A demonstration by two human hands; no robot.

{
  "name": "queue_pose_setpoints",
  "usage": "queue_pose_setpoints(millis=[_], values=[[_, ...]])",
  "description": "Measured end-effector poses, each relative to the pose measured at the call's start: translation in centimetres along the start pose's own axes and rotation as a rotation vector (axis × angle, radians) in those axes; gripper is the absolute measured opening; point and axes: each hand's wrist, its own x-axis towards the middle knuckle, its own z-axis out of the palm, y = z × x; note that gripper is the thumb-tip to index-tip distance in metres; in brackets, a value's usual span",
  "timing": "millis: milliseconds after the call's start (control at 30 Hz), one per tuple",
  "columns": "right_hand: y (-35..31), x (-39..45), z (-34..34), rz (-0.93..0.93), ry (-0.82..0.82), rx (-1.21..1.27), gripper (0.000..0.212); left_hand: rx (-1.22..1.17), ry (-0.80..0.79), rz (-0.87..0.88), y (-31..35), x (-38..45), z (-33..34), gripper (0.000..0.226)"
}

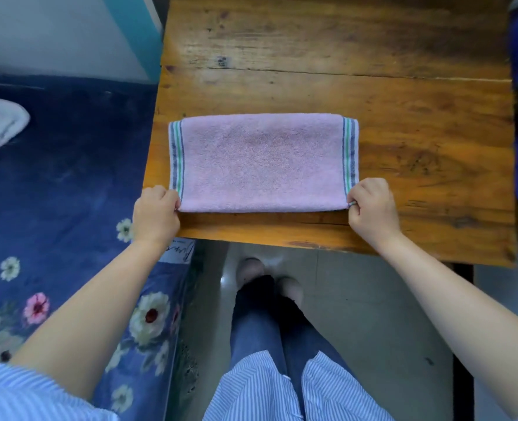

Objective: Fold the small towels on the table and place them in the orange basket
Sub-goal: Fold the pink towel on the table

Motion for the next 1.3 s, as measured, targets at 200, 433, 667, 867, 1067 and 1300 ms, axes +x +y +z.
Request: queue_pose_setpoints(millis=[200, 433, 667, 867, 1067, 1300], values=[[0.5, -0.4, 0.7, 0.035, -0.045, -0.083, 0.017, 0.166, -0.107, 0.059, 0.2, 0.4, 0.3, 0.028], [-1.4, 0.4, 0.3, 0.022, 0.063, -0.123, 0.022, 0.18, -0.113, 0.1, 1.4, 1.1, -1.0, 0.015], [-8.2, 9.0, 4.3, -0.041, -0.161, -0.142, 0.042, -0.112, -0.157, 0.028, 7.6, 7.7, -0.2, 0.04], [-10.2, 12.4, 7.0, 0.046, -0.494, -0.144, 0.091, -0.099, -0.268, -0.001, 7.1, 10.7, 1.8, 0.075], [-5.8, 12.4, 6.0, -0.001, -0.548, -0.268, 0.096, -0.003, -0.295, 0.109, 1.4, 11.6, 1.7, 0.089], [-0.9, 11.9, 3.2, 0.243, -0.535, -0.236, 0.092, -0.083, -0.285, 0.141, 0.0, 11.9, 2.2, 0.078]])
